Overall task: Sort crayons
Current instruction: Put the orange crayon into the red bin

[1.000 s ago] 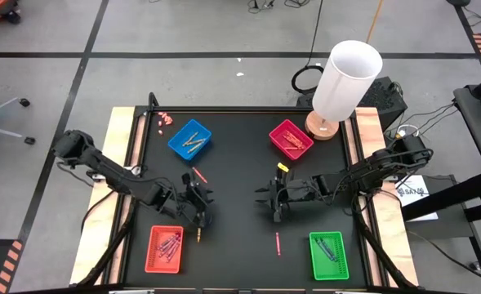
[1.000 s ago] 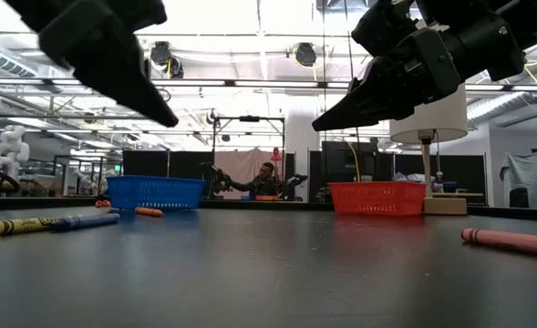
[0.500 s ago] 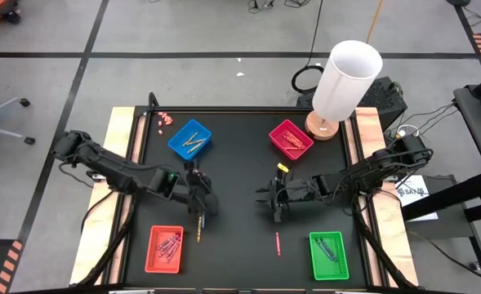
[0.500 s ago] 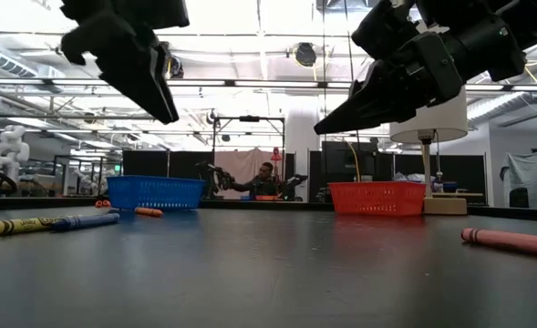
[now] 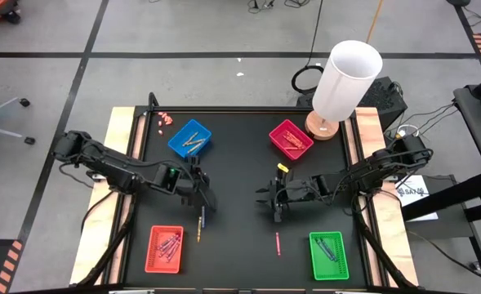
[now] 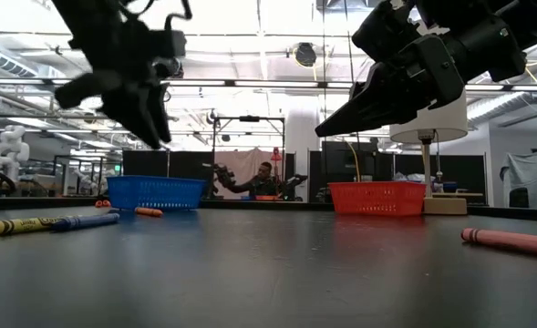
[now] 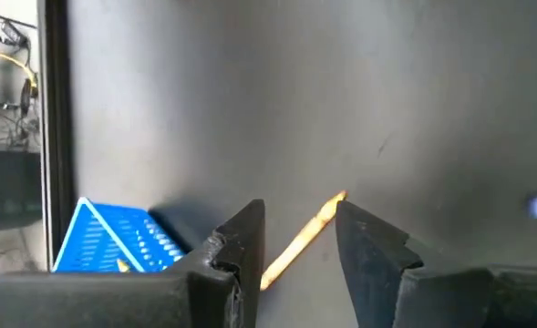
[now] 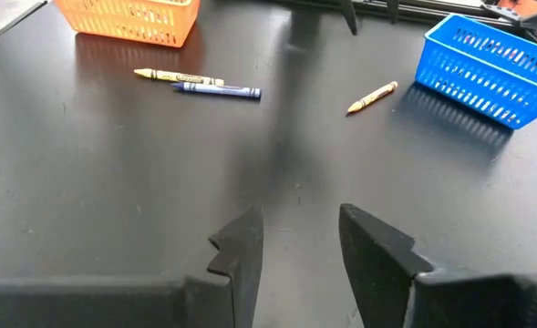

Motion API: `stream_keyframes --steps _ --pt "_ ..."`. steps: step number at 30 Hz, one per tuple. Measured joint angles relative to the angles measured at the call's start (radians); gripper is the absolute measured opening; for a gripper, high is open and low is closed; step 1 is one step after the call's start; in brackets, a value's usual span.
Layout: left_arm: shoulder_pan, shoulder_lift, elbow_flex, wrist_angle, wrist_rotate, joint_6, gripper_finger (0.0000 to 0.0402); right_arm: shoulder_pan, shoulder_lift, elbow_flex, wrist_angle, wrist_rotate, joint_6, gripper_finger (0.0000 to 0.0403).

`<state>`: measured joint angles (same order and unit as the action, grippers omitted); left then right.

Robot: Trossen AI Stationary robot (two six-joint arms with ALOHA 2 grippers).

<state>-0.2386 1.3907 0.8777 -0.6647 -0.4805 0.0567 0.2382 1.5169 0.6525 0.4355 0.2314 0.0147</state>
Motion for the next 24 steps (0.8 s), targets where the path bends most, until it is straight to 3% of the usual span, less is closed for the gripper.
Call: stream_keyframes --steps 13,24 --pt "0.049 0.01 -0.079 0.039 0.006 0.286 0.0128 0.0 0.0 0.0 0.001 0.0 0.0 0.013" --pt "0.114 0.143 -0.082 0.109 0.047 0.468 0.0127 0.0 0.0 0.0 0.001 0.0 0.0 0.013"
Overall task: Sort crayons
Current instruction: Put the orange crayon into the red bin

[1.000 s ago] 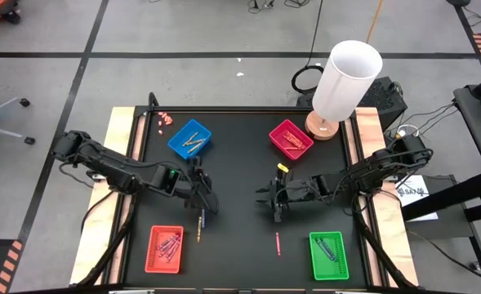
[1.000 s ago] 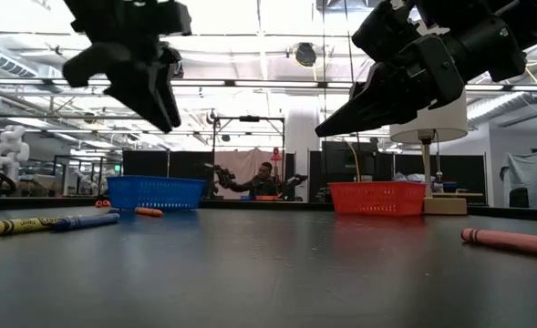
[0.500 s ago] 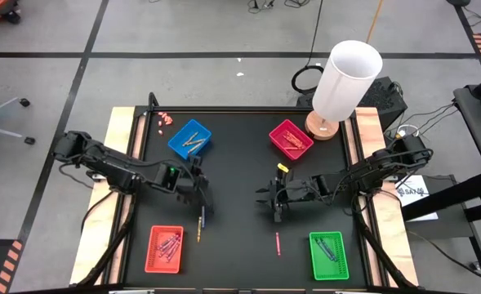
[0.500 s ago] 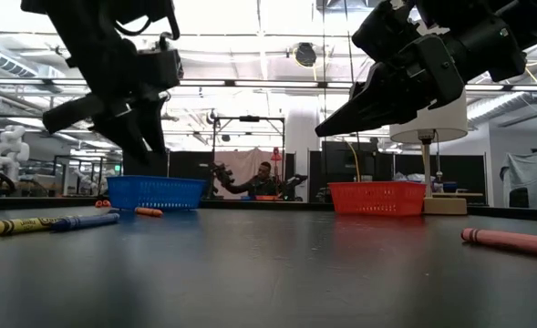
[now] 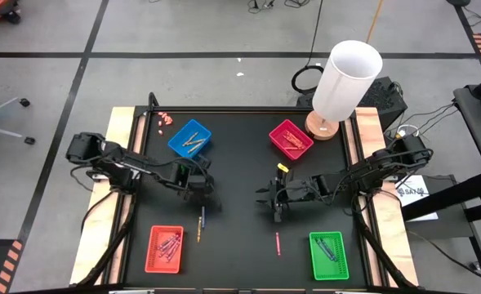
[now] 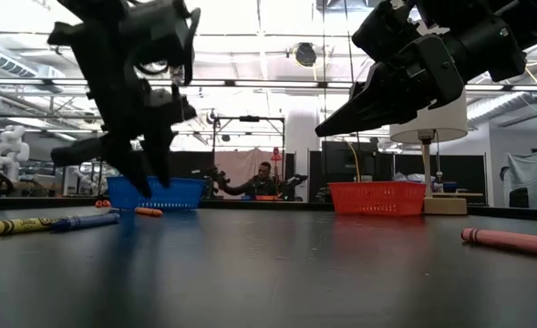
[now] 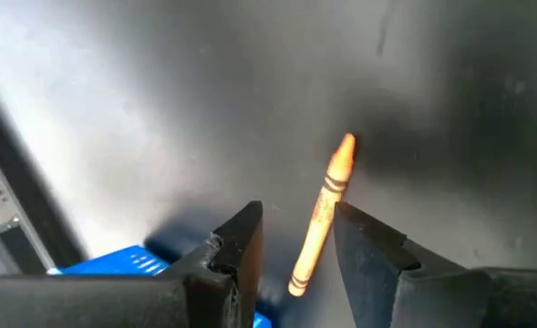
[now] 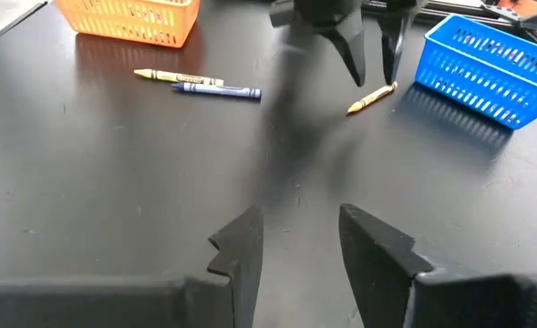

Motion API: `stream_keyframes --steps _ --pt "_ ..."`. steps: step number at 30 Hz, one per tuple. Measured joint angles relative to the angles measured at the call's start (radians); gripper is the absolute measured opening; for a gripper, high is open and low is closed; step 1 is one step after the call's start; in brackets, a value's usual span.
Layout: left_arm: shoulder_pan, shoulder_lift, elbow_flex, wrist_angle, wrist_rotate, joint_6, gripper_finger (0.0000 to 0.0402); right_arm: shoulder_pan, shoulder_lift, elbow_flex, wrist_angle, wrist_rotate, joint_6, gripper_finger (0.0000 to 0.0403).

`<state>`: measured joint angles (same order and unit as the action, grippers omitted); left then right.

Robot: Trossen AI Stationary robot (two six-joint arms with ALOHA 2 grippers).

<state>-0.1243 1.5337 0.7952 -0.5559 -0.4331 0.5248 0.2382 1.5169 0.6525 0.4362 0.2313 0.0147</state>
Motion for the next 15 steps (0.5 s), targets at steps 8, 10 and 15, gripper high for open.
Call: stream_keyframes --steps 8,10,15 --pt "0.05 0.043 0.0 -0.002 0.064 0.016 0.0127 0.0 0.0 0.0 0.0 0.0 0.0 0.013" --pt "0.062 0.043 0.0 -0.002 0.083 0.016 0.0127 0.0 0.0 0.0 0.0 0.0 0.0 0.013" --pt "0.092 0.043 0.0 -0.002 0.137 0.035 0.0127 0.0 0.0 0.0 0.0 0.0 0.0 0.013"
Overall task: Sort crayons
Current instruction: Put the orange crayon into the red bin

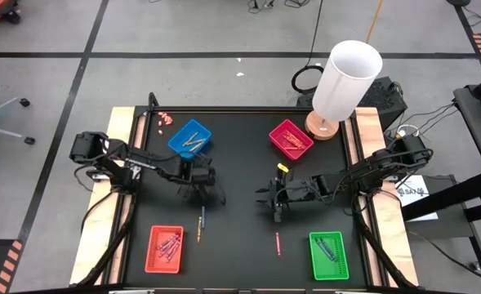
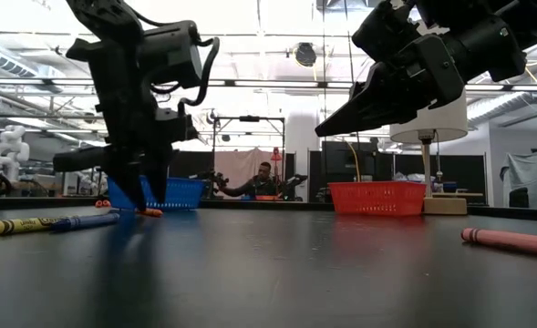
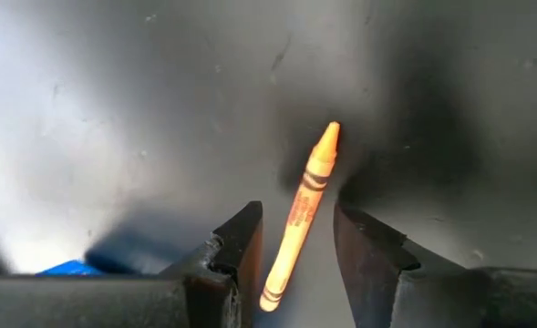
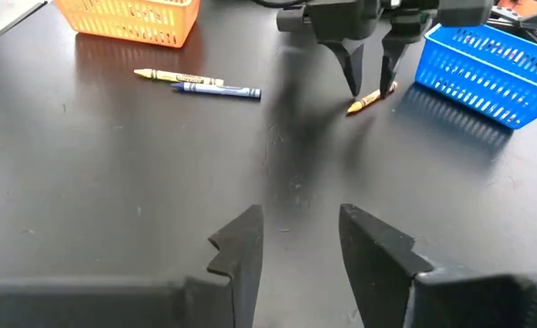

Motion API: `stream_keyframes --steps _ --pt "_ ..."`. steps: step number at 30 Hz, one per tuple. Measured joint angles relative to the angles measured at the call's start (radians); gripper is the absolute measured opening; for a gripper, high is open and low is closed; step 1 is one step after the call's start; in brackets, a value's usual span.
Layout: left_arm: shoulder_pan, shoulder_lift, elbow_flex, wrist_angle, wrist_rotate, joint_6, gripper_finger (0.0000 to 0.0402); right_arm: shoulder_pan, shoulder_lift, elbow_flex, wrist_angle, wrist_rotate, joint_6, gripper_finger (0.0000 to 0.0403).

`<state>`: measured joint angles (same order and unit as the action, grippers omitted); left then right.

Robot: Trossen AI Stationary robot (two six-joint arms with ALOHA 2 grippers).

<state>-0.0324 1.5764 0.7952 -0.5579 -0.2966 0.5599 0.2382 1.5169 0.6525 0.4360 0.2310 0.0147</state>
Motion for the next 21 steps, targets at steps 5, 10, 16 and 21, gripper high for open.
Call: stream_keyframes --steps 5,10,16,21 --pt "0.023 0.0 0.0 0.006 0.063 0.024 0.0127 0.0 0.0 0.0 0.0 0.0 0.0 0.013" --pt "0.04 0.0 0.0 0.016 0.069 0.025 0.0127 0.0 0.0 0.0 0.0 0.0 0.0 0.013" --pt "0.051 0.002 0.0 0.036 0.098 0.053 0.0127 0.0 0.0 0.0 0.0 0.0 0.0 0.013" --pt "0.051 0.008 0.001 0.032 0.1 0.057 0.0127 0.0 0.0 0.0 0.0 0.0 0.0 0.013"
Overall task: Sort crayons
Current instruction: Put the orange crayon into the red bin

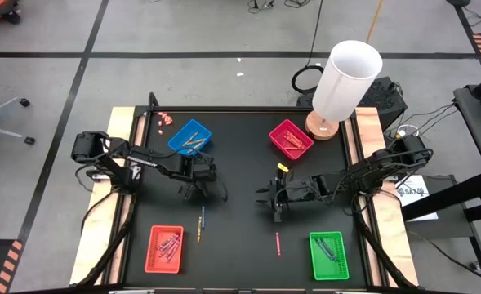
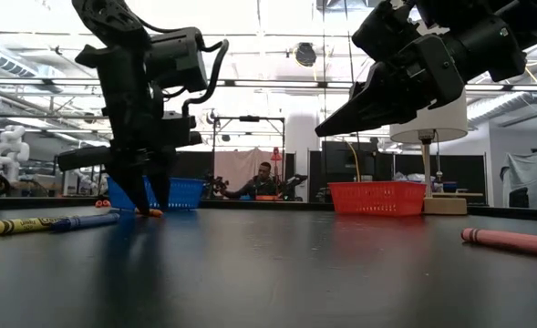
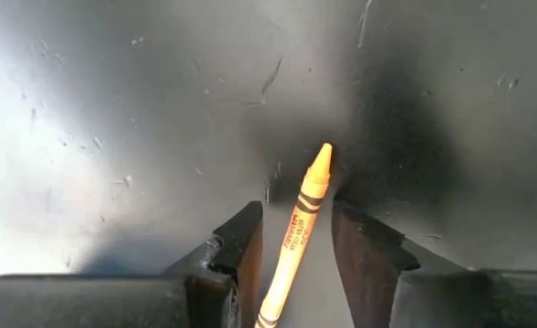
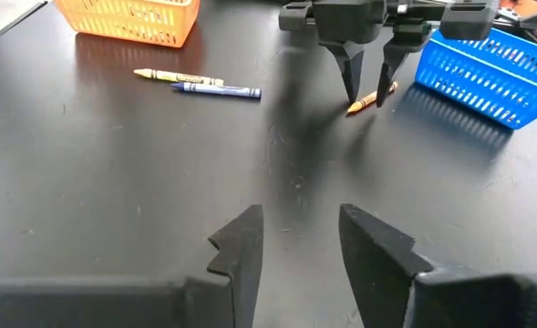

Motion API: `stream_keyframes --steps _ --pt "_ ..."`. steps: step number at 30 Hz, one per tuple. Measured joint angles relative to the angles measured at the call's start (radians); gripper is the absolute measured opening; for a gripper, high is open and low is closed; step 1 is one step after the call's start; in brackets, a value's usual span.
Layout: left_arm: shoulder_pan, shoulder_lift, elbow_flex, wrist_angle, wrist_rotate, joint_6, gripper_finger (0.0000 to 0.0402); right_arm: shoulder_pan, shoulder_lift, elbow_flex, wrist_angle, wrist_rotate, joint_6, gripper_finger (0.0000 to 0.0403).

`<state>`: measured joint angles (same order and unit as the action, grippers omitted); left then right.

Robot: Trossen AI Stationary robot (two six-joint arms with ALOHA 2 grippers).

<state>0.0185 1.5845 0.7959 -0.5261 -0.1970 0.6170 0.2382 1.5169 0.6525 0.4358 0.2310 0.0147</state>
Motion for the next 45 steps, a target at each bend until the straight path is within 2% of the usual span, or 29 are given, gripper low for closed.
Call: stream_keyframes --steps 4,13,23,32,35,42,45 --pt "0.0 0.0 0.0 -0.002 0.004 0.001 0.0122 0.0 0.0 0.0 0.0 0.0 0.0 0.013" --pt "0.004 0.0 0.0 -0.005 0.006 -0.006 0.006 0.0 0.0 0.0 0.0 0.0 0.0 0.013" --pt "0.008 0.0 0.0 -0.004 0.005 -0.034 0.0072 0.0 0.0 0.0 0.0 0.0 0.0 0.013" --pt "0.006 0.053 0.005 0.007 0.014 -0.035 0.0072 0.0 0.0 0.0 0.0 0.0 0.0 0.013" --pt "0.006 0.054 0.004 0.007 0.014 -0.036 0.0062 0.0 0.0 0.0 0.0 0.0 0.0 0.013" --pt "0.007 0.055 0.002 0.004 0.013 -0.036 0.0009 0.0 0.0 0.0 0.0 0.0 0.0 0.013" --pt "0.006 0.053 0.006 0.003 0.013 -0.074 0.0007 0.0 0.0 0.0 0.0 0.0 0.0 0.013"
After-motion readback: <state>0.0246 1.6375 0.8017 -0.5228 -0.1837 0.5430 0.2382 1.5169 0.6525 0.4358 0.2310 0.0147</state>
